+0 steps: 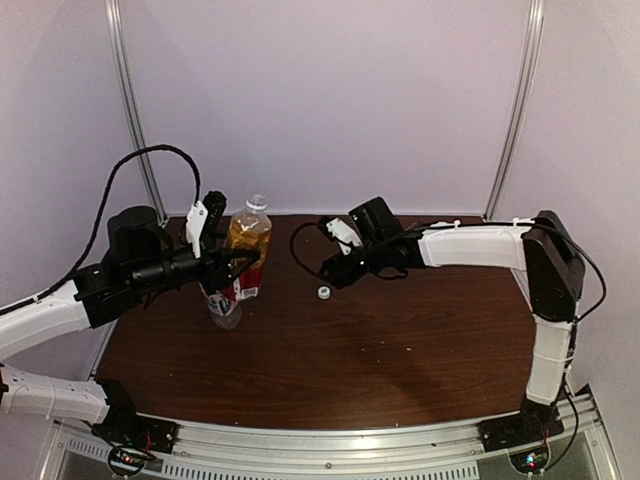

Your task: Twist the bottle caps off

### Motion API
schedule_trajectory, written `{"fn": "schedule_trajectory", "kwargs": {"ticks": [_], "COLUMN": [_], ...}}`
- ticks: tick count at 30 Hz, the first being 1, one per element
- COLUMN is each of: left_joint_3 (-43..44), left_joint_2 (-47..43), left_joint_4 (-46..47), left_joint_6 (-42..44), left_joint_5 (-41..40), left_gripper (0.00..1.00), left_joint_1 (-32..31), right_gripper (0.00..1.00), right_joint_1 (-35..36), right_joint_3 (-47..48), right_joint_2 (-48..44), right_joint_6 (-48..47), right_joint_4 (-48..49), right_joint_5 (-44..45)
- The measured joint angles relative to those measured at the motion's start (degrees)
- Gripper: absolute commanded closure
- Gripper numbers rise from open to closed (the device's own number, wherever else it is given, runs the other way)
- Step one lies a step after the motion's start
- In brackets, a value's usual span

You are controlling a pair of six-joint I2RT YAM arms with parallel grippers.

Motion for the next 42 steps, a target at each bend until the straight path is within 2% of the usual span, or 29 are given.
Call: {"fn": "schedule_trajectory", "kwargs": {"ticks": [6,12,18,25,32,42], "left_joint_3": [-1.0,-1.9,-1.8,-1.6,-0.6,-0.6], "left_joint_2": [1.4,3.9,7.5,10.8,12.6,12.7], "left_joint_4": [2.5,4.7,6.1,7.6,8.4,8.5], "left_joint_6": [-0.3,-0.6,-0.8,-1.6,-1.7,-1.9], "left_joint_5": [0.0,2.3,7.6,12.7,14.8,15.6], "left_gripper": [0.56,0.55,0.55,0.54,0.54,0.54], "left_joint_1": [0.0,0.0,0.0,-0.3,-1.4,-1.6], "right_gripper": [0.24,0.18,0.13,0.13,0.23,0.64], "right_joint_1": [-1.0,-1.0,0.9,3.6,5.0,5.5], "right_joint_3": [-4.1,-4.3,1.5,7.7,10.5,10.6], "right_joint_2": [-14.3,-23.7,-24.8,-22.4,-17.7,-15.8], "right_joint_6": [-1.6,-2.4,-1.2,-0.2,-0.2,0.0], "right_joint_4": [-0.4,-0.7,-1.9,-2.8,-5.0,-6.7], "right_joint_5": [-4.9,-14.7,-23.3,-27.0,-28.0,-30.6]}}
